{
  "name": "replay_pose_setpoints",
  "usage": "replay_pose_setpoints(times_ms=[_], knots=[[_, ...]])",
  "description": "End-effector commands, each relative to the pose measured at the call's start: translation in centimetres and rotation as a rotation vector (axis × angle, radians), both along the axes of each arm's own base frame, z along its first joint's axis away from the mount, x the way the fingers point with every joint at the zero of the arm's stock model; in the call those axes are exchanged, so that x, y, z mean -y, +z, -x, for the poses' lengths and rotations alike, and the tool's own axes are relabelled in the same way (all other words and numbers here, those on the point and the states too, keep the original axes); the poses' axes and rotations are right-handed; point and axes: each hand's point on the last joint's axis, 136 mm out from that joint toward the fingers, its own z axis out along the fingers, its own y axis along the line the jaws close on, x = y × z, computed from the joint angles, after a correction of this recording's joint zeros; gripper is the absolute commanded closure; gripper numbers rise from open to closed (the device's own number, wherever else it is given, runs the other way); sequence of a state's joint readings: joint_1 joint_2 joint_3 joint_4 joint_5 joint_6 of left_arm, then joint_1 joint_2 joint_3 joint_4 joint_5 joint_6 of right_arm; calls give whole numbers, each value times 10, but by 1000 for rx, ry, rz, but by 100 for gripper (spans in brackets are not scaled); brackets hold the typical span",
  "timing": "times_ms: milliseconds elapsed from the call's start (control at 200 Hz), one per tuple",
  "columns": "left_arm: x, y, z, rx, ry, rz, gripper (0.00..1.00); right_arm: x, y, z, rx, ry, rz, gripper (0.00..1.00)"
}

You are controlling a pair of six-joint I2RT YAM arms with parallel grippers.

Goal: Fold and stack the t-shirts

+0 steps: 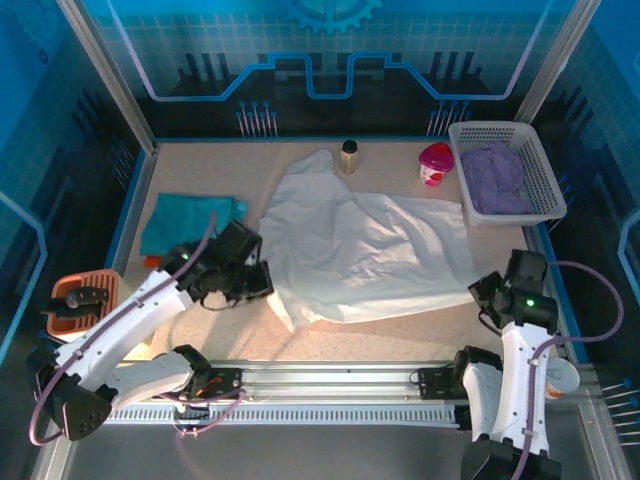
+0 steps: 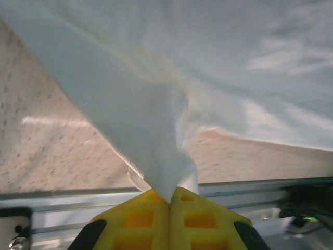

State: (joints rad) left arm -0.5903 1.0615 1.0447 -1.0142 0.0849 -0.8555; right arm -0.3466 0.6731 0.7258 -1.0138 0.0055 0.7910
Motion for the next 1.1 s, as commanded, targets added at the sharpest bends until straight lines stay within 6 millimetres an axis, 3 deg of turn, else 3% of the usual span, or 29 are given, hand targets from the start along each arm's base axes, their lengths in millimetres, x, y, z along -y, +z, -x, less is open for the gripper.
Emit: replay_pose_setpoints(times_ms=[0,195,305,430,530,645,831,961,1096], knots=[[-20,31,-29,96,-44,-79,100,-7,47,-31,132,122,27,100],[-31,127,-112,385,-48,-40,100,-17,127,-90,292,273,67,100],[-40,170,-149,483,-39,-42,100,-21,178,-115,382,342,116,100],[-53,220,-179,588,-19,-45,100,-20,232,-134,503,372,182,100],[-57,265,-187,692,-31,-58,100,-23,275,-141,597,406,231,100],[-56,326,-174,870,-60,-48,100,-25,320,-139,723,416,289,100],[-60,406,-126,1203,-102,-46,100,-43,377,-118,936,491,368,100],[-58,452,-79,1425,-152,-26,100,-47,409,-90,1056,485,445,100],[-59,483,-36,1579,-185,-17,100,-43,438,-54,1148,416,544,100]])
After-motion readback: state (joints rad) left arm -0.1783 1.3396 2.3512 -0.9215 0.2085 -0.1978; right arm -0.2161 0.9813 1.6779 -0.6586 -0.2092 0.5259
